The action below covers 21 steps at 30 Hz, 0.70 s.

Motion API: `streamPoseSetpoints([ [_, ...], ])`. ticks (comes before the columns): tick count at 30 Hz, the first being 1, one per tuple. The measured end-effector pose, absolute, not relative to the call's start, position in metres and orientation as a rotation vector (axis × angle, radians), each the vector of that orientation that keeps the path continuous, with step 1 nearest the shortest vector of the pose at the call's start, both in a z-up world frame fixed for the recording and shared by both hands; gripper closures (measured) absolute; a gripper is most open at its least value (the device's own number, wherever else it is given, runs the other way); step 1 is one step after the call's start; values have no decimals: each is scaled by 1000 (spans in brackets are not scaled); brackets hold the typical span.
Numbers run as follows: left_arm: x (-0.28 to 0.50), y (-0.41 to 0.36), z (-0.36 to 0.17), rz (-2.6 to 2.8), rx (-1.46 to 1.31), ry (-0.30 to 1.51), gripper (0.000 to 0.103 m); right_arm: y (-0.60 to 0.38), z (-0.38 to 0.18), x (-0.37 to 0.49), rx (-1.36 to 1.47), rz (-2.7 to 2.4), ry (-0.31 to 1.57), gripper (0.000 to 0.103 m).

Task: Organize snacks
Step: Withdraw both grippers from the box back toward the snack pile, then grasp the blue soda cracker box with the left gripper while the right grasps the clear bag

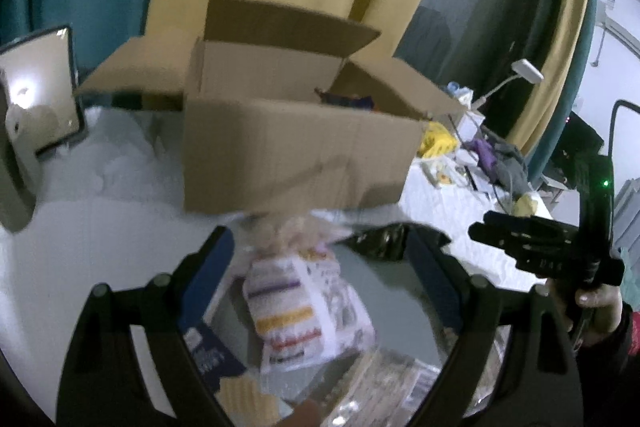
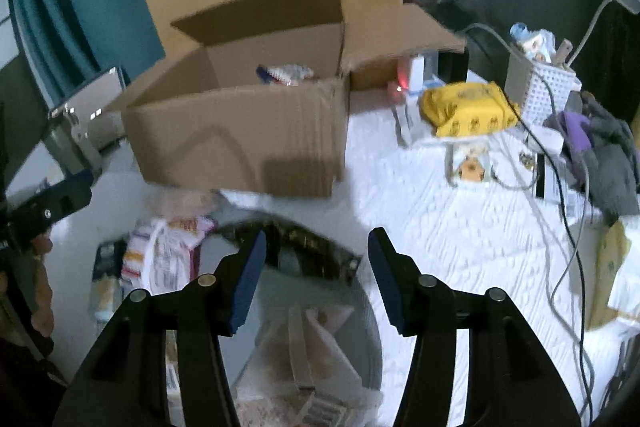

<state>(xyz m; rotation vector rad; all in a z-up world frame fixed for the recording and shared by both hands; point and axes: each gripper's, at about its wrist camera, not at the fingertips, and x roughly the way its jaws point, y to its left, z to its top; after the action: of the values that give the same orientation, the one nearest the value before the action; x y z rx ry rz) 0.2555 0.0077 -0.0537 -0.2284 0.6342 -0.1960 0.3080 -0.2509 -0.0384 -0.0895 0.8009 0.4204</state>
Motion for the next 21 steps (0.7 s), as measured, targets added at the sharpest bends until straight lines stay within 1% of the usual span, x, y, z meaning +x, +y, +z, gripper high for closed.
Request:
streamPoseSetpoints([
  [4,246,10,-69,-182,-246,664,13,-249,-56,300,-116,437,834,36],
  [9,231,14,-83,-147,-260,691,13,-244,-78,291,-160,464,884,32],
  [15,213,29,-100,-77,-272,732,13,-247,-93,288,-144,484,934,31],
  [21,206,43,-114,35,-265,756,13,-240,-97,286,-161,497,927,32],
])
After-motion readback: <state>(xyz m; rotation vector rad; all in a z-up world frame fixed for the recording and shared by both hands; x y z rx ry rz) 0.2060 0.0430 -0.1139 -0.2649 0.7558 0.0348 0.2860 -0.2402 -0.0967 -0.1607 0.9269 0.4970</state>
